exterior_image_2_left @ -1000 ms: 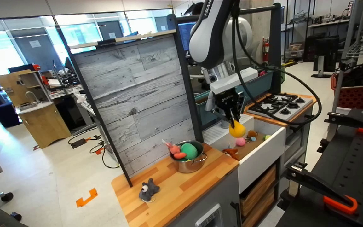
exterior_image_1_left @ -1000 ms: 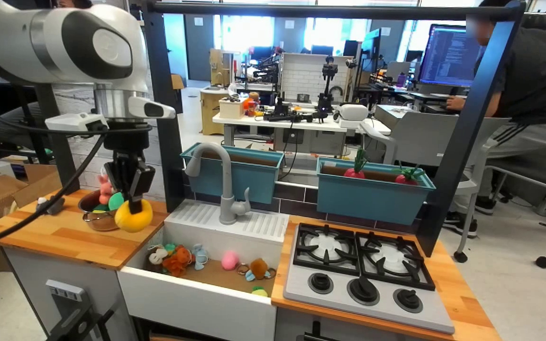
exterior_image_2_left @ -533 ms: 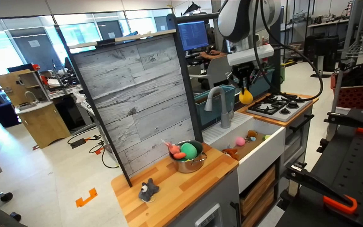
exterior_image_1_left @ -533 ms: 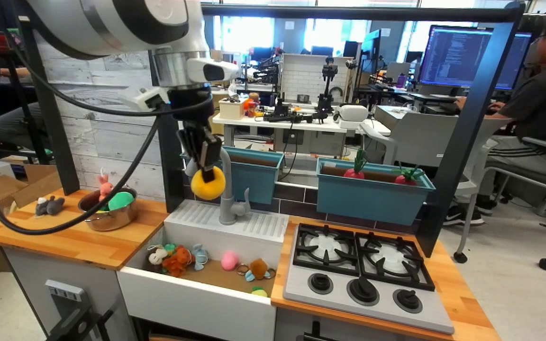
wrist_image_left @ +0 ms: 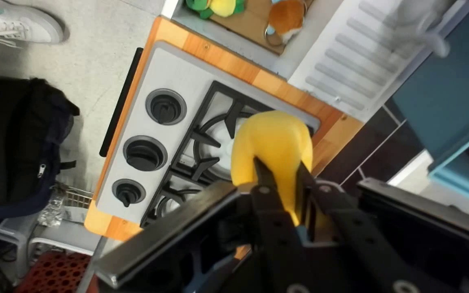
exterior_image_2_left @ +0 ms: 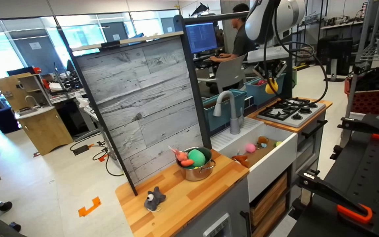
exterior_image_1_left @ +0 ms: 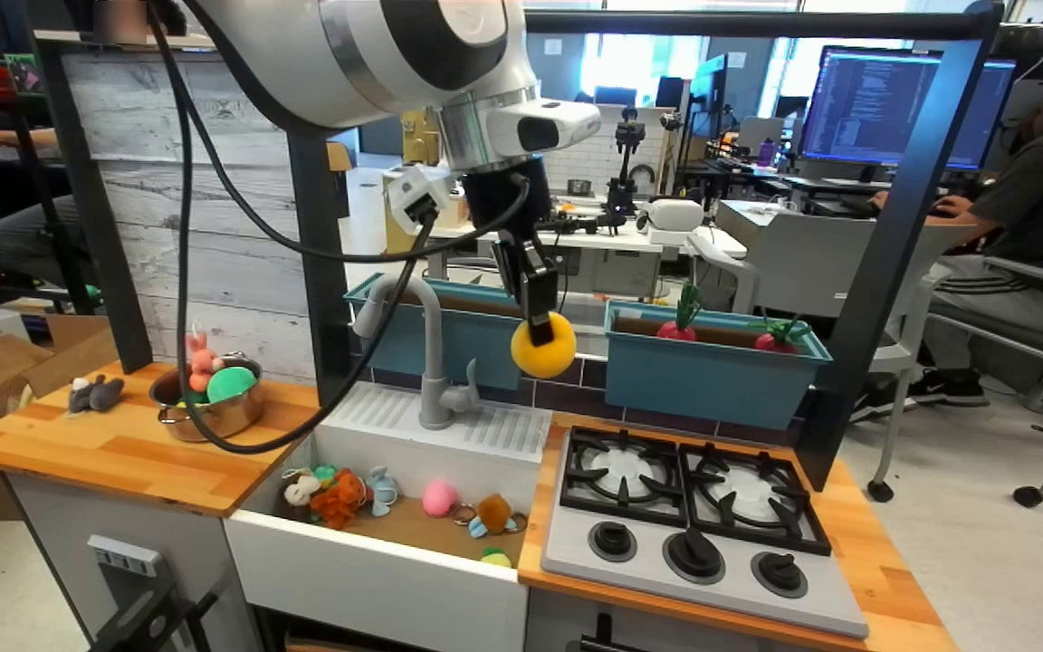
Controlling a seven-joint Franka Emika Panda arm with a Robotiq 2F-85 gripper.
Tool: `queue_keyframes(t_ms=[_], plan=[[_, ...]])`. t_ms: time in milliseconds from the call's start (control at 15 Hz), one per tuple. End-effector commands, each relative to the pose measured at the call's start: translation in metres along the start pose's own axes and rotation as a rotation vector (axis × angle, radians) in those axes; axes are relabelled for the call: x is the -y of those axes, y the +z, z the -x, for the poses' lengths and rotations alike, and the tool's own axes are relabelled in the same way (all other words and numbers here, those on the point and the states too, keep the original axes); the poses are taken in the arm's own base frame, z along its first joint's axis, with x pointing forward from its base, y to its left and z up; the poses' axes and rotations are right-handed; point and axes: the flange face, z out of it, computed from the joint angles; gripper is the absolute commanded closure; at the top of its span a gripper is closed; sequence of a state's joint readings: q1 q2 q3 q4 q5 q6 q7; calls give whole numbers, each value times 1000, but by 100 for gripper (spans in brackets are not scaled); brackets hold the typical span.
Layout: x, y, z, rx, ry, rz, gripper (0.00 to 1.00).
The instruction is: Pick up the yellow plush toy from the counter and put it on the stove
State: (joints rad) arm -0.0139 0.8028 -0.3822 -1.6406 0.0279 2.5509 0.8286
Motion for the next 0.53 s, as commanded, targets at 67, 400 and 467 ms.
queue_keyframes(t_ms=[67, 400, 467], plan=[[11, 46, -34, -86, 222, 65, 96], [0, 93, -51, -124, 403, 190, 96], [-2, 100, -54, -128, 430, 213, 96]])
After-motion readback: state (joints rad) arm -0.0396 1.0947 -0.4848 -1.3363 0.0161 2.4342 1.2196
